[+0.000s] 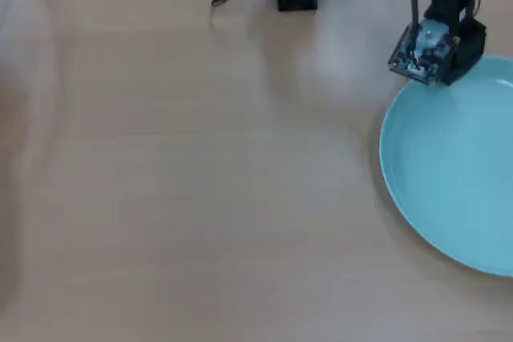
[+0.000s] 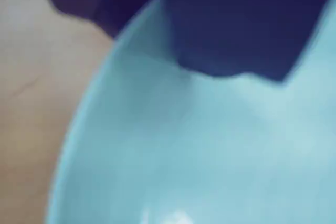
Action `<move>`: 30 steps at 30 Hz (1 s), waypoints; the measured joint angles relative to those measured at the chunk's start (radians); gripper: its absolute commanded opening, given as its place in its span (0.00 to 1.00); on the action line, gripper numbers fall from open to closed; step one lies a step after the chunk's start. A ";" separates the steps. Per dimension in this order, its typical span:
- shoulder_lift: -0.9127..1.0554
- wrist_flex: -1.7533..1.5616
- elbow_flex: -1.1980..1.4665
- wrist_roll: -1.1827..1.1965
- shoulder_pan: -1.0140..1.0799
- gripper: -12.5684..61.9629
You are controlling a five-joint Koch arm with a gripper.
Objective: Move the green bowl from right to left
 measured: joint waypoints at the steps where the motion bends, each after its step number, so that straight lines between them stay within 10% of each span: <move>1: 0.000 0.002 0.000 0.000 0.003 0.07; 4: 0.000 0.002 -0.008 0.000 0.003 0.11; 13: 0.057 0.241 0.005 -0.008 0.006 0.78; 30: 0.402 0.379 0.005 -0.038 0.095 0.79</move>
